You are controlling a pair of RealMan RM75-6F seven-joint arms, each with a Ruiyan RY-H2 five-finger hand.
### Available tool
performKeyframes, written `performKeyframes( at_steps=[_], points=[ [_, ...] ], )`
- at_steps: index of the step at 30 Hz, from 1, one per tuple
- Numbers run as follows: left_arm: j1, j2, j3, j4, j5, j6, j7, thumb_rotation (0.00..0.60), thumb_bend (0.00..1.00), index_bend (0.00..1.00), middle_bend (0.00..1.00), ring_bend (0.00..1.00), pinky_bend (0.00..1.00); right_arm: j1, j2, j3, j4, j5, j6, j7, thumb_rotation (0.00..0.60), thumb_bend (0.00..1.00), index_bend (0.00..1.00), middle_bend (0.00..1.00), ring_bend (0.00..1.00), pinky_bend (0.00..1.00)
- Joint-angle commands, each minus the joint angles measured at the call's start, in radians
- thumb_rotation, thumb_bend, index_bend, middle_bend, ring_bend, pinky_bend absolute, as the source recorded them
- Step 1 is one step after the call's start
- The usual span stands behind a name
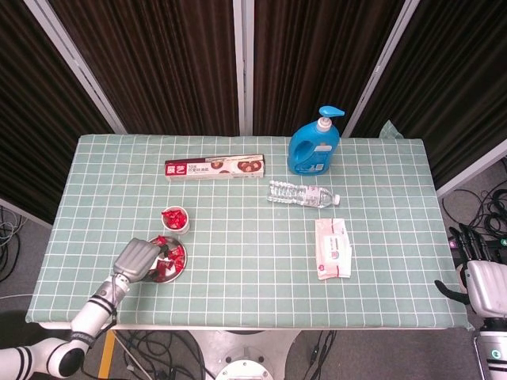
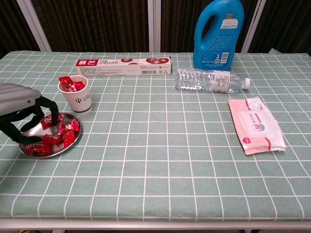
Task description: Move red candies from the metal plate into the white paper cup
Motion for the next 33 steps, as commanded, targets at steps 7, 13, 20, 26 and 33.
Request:
performKeyframes(
  at_steps=[7, 13, 20, 26, 33],
  points=[
    [-0.03, -0.081, -0.013, 0.077, -0.066, -0.028, 0.074, 0.6, 0.29, 0.48, 0.82, 0.88, 1.0, -0.002, 0.001, 0.001, 0.005, 0.004, -0.002, 0.006, 0.6, 0.07, 0.0, 0.02, 0.0, 0.35],
    [-0.031, -0.08, -0.006, 0.07, -0.117, -0.029, 0.118, 0.6, 0.29, 0.48, 0.82, 0.88, 1.0, -0.002, 0.001, 0.001, 0.006, 0.007, -0.003, 0.007, 0.6, 0.07, 0.0, 0.02, 0.0, 0.35],
    [-0.031, -0.095, 0.001, 0.086, -0.122, -0.035, 0.104, 0.6, 0.29, 0.49, 0.82, 0.88, 1.0, -0.001, 0.001, 0.002, 0.002, 0.006, -0.004, 0.002, 0.6, 0.07, 0.0, 0.02, 0.0, 0.35],
    [-0.033, -0.117, -0.006, 0.121, -0.108, -0.038, 0.064, 0.6, 0.29, 0.54, 0.83, 0.88, 1.0, -0.002, 0.002, 0.002, -0.003, 0.006, -0.004, -0.001, 0.6, 0.07, 0.0, 0.02, 0.0, 0.35],
    [-0.026, -0.126, -0.014, 0.139, -0.076, -0.041, -0.022, 0.6, 0.38, 0.63, 0.84, 0.89, 1.0, -0.001, 0.003, 0.003, -0.005, 0.008, -0.005, -0.005, 0.6, 0.07, 0.0, 0.02, 0.0, 0.35]
  ],
)
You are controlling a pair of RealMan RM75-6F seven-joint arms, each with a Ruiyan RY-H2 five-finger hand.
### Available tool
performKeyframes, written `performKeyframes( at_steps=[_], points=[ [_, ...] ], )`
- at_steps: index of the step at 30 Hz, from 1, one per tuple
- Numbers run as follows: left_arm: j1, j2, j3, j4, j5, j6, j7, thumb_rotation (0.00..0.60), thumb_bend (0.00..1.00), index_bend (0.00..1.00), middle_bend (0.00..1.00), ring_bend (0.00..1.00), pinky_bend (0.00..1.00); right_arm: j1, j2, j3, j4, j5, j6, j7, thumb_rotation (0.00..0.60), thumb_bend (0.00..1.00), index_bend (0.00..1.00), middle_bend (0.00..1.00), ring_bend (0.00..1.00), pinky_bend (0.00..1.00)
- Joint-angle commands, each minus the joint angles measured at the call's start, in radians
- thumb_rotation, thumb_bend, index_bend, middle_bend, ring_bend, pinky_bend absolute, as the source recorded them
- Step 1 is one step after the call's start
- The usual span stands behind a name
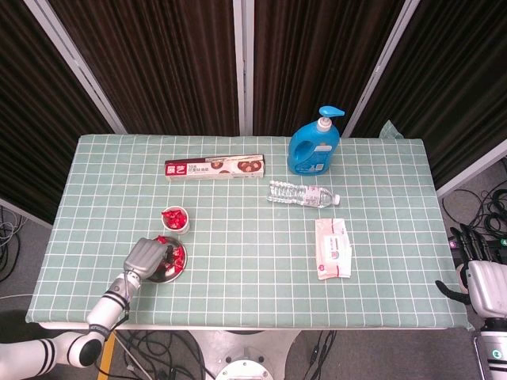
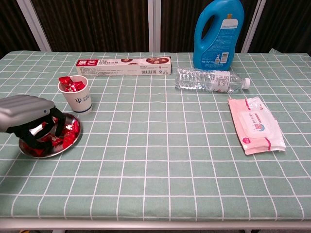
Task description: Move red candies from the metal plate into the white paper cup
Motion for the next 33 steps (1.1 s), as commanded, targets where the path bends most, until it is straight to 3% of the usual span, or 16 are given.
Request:
performKeyframes(
  at_steps=[1, 7, 16, 24, 33],
  points=[
    [0.004, 0.0, -0.007, 0.005, 0.013, -0.006, -0.049, 0.6, 0.39, 0.65, 0.85, 0.89, 1.0, 0.001, 0.0, 0.001, 0.0, 0.0, -0.001, -0.001, 0.6, 0.07, 0.0, 0.02, 0.0, 0.35],
    [0.014, 0.049, -0.033, -0.017, 0.033, 0.003, -0.144, 0.6, 0.43, 0.66, 0.85, 0.89, 1.0, 0.006, 0.001, 0.002, 0.0, -0.003, -0.004, 0.0, 0.6, 0.07, 0.0, 0.02, 0.0, 0.35],
    [0.0, 0.151, -0.158, -0.1, 0.067, 0.08, -0.281, 0.6, 0.42, 0.66, 0.85, 0.89, 1.0, 0.008, 0.0, 0.003, 0.008, -0.001, -0.01, 0.006, 0.6, 0.07, 0.0, 0.02, 0.0, 0.35],
    [-0.116, 0.085, -0.221, -0.011, 0.004, 0.006, -0.189, 0.6, 0.42, 0.64, 0.85, 0.89, 1.0, 0.014, 0.0, 0.007, 0.008, 0.007, -0.018, 0.002, 0.6, 0.07, 0.0, 0.02, 0.0, 0.35],
    [-0.172, 0.009, -0.191, 0.072, -0.06, -0.031, -0.062, 0.6, 0.42, 0.62, 0.85, 0.89, 1.0, 0.016, 0.002, 0.011, 0.007, 0.025, -0.027, -0.003, 0.6, 0.07, 0.0, 0.02, 0.0, 0.35]
  ],
)
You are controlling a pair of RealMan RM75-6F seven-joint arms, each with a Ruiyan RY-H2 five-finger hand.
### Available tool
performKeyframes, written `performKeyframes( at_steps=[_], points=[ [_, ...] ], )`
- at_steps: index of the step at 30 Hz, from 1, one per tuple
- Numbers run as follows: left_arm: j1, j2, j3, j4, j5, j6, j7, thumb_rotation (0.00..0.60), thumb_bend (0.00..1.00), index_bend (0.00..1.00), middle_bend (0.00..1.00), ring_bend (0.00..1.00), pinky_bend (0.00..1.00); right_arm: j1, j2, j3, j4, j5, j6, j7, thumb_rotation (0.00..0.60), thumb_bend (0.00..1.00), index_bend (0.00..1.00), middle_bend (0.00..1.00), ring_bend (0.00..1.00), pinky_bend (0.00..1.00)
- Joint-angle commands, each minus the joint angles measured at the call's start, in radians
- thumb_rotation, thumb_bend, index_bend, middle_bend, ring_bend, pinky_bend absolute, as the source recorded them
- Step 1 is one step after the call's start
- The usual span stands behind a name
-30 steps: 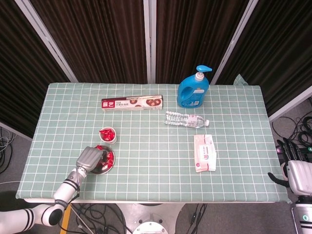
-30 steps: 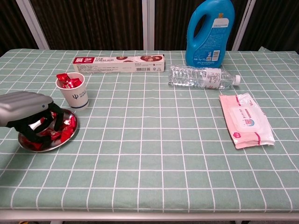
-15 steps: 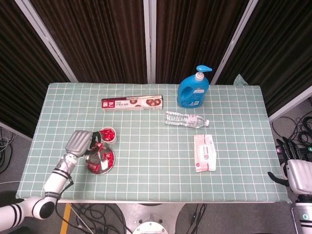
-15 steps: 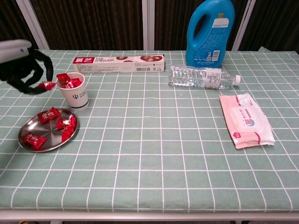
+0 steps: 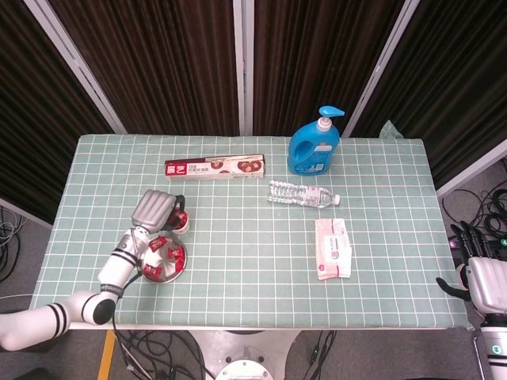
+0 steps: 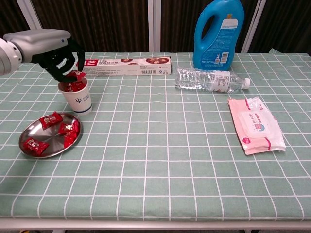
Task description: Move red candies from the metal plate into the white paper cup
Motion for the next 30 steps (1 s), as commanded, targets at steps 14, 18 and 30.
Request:
performKeyframes(
  at_steps=[14, 18, 30],
  points=[
    [-0.005, -0.015, 0.047, -0.007, -0.073, 0.03, 0.11, 0.6, 0.4, 0.39, 0.83, 0.89, 1.0, -0.001, 0.001, -0.001, -0.004, 0.001, 0.002, -0.003, 0.6, 0.07, 0.0, 0.02, 0.0, 0.35],
    [0.027, 0.03, 0.06, -0.064, -0.054, 0.077, 0.103, 0.6, 0.39, 0.33, 0.83, 0.89, 1.0, -0.002, 0.002, -0.001, -0.004, -0.001, 0.004, 0.0, 0.6, 0.07, 0.0, 0.02, 0.0, 0.35],
    [0.207, 0.192, 0.091, -0.194, 0.023, 0.339, 0.021, 0.6, 0.39, 0.3, 0.67, 0.68, 0.94, -0.006, 0.005, 0.001, 0.008, -0.022, 0.026, 0.023, 0.6, 0.07, 0.0, 0.02, 0.0, 0.35]
  ],
)
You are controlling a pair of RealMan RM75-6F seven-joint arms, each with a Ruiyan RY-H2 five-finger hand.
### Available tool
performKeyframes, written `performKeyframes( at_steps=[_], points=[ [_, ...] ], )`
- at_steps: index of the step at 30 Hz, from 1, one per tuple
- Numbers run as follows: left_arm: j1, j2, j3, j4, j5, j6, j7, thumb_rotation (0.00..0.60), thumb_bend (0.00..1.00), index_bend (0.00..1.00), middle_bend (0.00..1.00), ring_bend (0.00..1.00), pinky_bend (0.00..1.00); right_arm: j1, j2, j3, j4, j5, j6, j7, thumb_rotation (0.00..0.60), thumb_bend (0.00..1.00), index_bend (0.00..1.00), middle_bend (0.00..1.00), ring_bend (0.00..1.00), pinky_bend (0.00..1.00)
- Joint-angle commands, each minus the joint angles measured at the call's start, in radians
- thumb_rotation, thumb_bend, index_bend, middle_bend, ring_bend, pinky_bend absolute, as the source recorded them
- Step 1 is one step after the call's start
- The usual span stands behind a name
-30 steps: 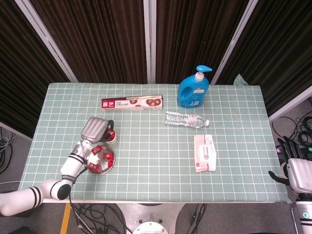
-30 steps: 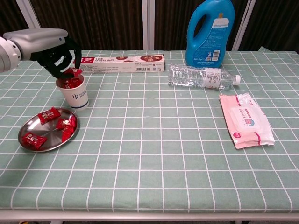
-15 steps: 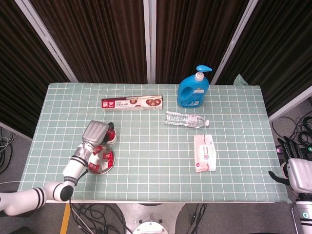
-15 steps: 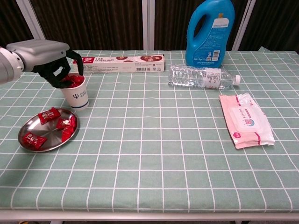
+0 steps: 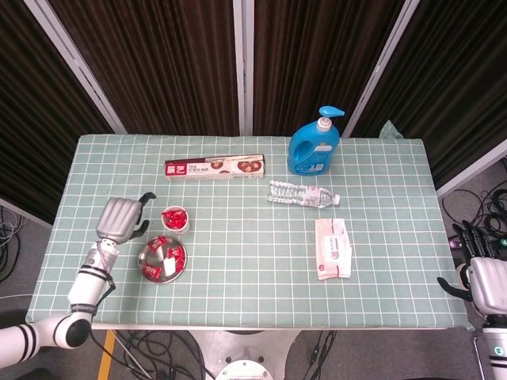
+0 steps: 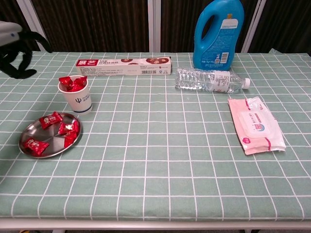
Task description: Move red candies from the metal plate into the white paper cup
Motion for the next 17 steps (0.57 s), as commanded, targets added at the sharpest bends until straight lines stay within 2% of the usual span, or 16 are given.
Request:
performKeyframes(
  at_steps=[1, 3, 6, 10, 17],
  points=[
    [0.102, 0.053, 0.021, -0.013, 0.069, 0.161, -0.04, 0.6, 0.39, 0.3, 0.64, 0.64, 0.88, -0.001, -0.001, 0.002, 0.008, -0.008, 0.009, 0.006, 0.6, 0.07, 0.0, 0.02, 0.0, 0.35],
    [0.144, 0.064, 0.043, 0.011, 0.1, 0.23, -0.017, 0.6, 0.39, 0.3, 0.53, 0.49, 0.66, -0.002, -0.006, 0.002, 0.017, -0.018, 0.018, 0.012, 0.6, 0.07, 0.0, 0.02, 0.0, 0.31],
    [0.205, 0.078, 0.075, 0.027, 0.135, 0.291, -0.043, 0.6, 0.38, 0.3, 0.38, 0.33, 0.42, 0.0, -0.012, -0.001, 0.028, -0.038, 0.025, 0.024, 0.6, 0.07, 0.0, 0.01, 0.0, 0.23],
    [0.283, 0.095, 0.11, 0.033, 0.171, 0.358, -0.093, 0.6, 0.37, 0.3, 0.34, 0.29, 0.34, 0.003, -0.015, -0.005, 0.043, -0.084, 0.046, 0.061, 0.6, 0.08, 0.0, 0.01, 0.0, 0.17],
    [0.395, 0.136, 0.158, -0.027, 0.197, 0.435, -0.104, 0.6, 0.37, 0.3, 0.34, 0.29, 0.3, 0.003, -0.028, -0.01, 0.057, -0.112, 0.067, 0.07, 0.6, 0.07, 0.0, 0.01, 0.0, 0.16]
  ],
)
